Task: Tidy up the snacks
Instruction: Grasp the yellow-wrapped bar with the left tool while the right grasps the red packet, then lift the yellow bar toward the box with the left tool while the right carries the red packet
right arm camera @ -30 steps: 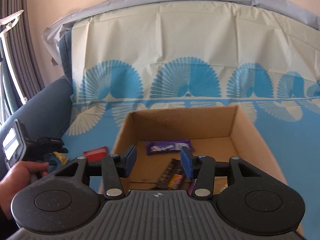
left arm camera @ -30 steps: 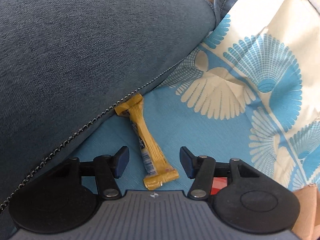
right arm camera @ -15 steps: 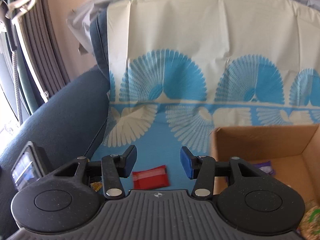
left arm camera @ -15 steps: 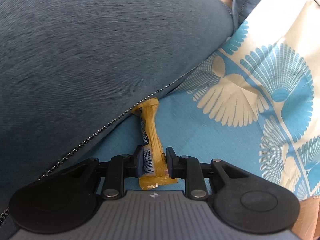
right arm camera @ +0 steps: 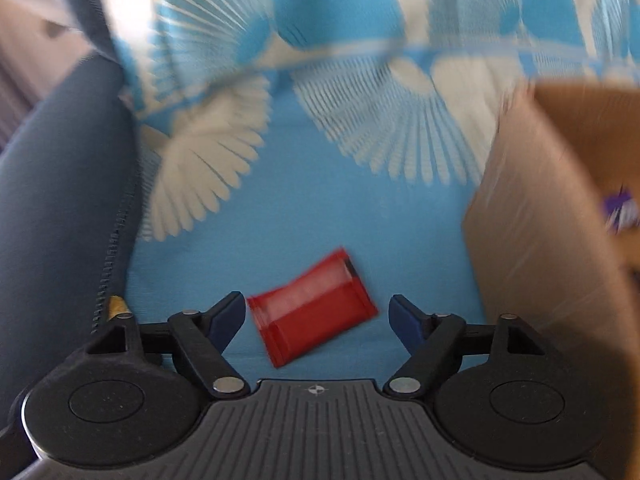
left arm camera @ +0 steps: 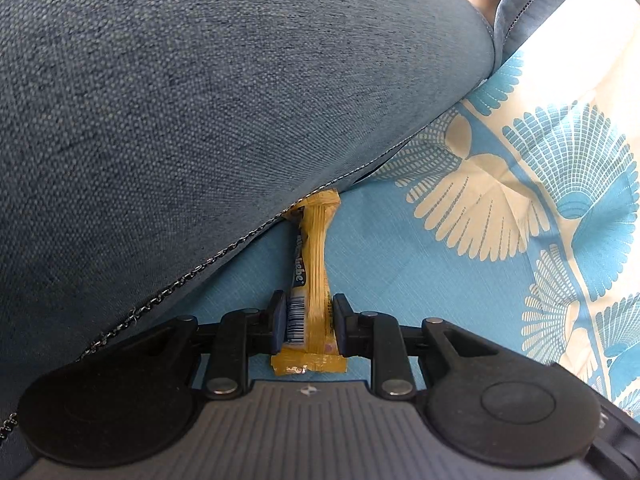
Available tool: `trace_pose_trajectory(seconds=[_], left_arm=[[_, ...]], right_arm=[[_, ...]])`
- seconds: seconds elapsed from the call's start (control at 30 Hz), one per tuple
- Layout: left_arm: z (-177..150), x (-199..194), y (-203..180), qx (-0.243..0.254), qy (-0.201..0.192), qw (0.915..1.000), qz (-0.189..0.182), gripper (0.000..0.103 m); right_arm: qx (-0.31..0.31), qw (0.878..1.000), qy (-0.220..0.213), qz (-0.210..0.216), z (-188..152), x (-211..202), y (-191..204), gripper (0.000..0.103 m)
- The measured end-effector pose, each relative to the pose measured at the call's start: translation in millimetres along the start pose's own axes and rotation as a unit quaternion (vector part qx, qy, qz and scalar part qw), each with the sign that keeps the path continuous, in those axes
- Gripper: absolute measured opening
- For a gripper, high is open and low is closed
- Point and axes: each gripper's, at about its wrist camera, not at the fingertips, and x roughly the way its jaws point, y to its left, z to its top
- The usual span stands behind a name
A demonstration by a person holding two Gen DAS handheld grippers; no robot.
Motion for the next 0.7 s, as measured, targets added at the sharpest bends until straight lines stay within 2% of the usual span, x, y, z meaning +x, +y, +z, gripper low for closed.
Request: trace_pose_trajectory(seconds=[0.1, 0.17, 0.3, 0.43, 0.47, 0.57, 0.6, 0.7], left_arm=[[2.1, -0.2, 2.4, -0.004, 0.001, 1.0, 0.0, 0.026], [3.8, -0.1, 4.9, -0.009, 0.001, 1.0, 0.002, 0.026], [5.5, 0.6, 4.5, -0.009, 0.004, 0.9999, 0.002, 0.026], [7.5, 1.9, 5.1, -0.013, 0.005, 0.9999, 0.003, 0.027], [8.0, 2.1, 5.0, -0.013, 0.005, 0.9999, 0.003, 0.027], [8.7, 2.6, 5.5, -0.015, 0.005, 0.9999, 0.004, 0.027], [8.4, 2.0, 6.3, -0.015, 0.005, 0.9999, 0.004, 0.027], [8.4, 1.7, 7.0, -0.015, 0.005, 0.9999, 0.005, 0.027]], right_arm=[[0.029, 0.999, 0.032, 0.0, 3.7, 21.1, 1.3, 0.084], [0.016, 1.0, 0.022, -0.011, 6.7, 26.4, 9.2, 0.089], [-0.008, 1.0, 0.027, 0.006, 22.1, 42.3, 22.3, 0.095], [-0.07, 0.997, 0.027, -0.018, 29.6, 54.3, 44.0, 0.095], [-0.092, 0.995, 0.025, -0.025, 28.1, 55.3, 49.2, 0.093], [-0.158, 0.987, 0.005, -0.041, 18.9, 51.6, 59.2, 0.07], [-0.166, 0.986, -0.002, -0.033, 16.5, 48.6, 59.2, 0.054], [-0.176, 0.984, -0.003, -0.028, 10.6, 42.6, 54.7, 0.051]])
